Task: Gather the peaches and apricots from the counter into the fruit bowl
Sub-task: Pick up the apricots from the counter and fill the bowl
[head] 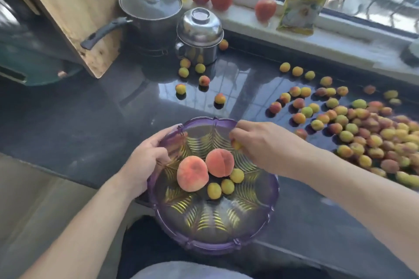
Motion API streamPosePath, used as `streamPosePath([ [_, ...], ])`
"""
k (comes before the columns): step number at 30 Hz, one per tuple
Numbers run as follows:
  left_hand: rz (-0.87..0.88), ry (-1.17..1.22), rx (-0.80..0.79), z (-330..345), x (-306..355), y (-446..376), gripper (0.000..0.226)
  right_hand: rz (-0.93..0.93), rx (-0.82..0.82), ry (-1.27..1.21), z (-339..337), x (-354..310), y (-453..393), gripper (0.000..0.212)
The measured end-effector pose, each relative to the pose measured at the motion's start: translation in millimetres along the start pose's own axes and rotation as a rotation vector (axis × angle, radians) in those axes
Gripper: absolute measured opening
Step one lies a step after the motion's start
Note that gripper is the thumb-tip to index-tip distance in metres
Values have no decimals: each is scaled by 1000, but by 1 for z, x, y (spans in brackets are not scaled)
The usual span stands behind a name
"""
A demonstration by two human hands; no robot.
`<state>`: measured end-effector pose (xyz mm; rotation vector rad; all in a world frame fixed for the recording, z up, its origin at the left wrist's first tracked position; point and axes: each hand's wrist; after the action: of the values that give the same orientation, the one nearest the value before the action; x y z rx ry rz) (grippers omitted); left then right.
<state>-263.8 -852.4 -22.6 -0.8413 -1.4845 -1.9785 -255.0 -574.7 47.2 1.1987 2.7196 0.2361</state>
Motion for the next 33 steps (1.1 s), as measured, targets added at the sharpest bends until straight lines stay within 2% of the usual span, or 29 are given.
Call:
streamPosePath([
  [3,94,165,-189,-7,-8,-19,78,-40,-26,112,21,1,8,22],
  [5,154,206,-311,-13,-17,-30,92,-30,-13,160,30,-2,10,20],
  [7,199,211,-341,-17,-22,-38,101,14,-36,190,36,-4,8,16],
  [12,264,254,-313,-15,-33,-37,88,54,-45,183,40,-17,7,8],
  [15,257,251,-265,-9,-34,-28,54,126,-82,151,35,-27,5,16],
  [17,246,254,-230,-6,-32,-25,45,141,-97,158,34,-30,2,16],
  [21,294,141,-217,-15,-29,-7,49,182,-100,116,18,-29,6,25],
  [25,334,187,-119,-56,-25,0,57,274,281,-103,-17,-3,2,28],
  [27,357,240,-40,-81,-21,-3,50,358,421,-179,-20,17,-11,22],
  [30,414,292,54,-107,-22,-13,48,420,396,-231,3,43,-60,19],
  [33,467,318,83,-114,-29,-22,46,488,285,-244,37,59,-114,42],
])
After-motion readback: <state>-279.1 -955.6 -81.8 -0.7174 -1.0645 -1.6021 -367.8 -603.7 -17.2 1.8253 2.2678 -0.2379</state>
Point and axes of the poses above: each hand's wrist, its own y-axis away from the middle knuckle, its own z-axis out of the palm, x = y × z, and after that the axes turned 11 degrees about -z, right-handed
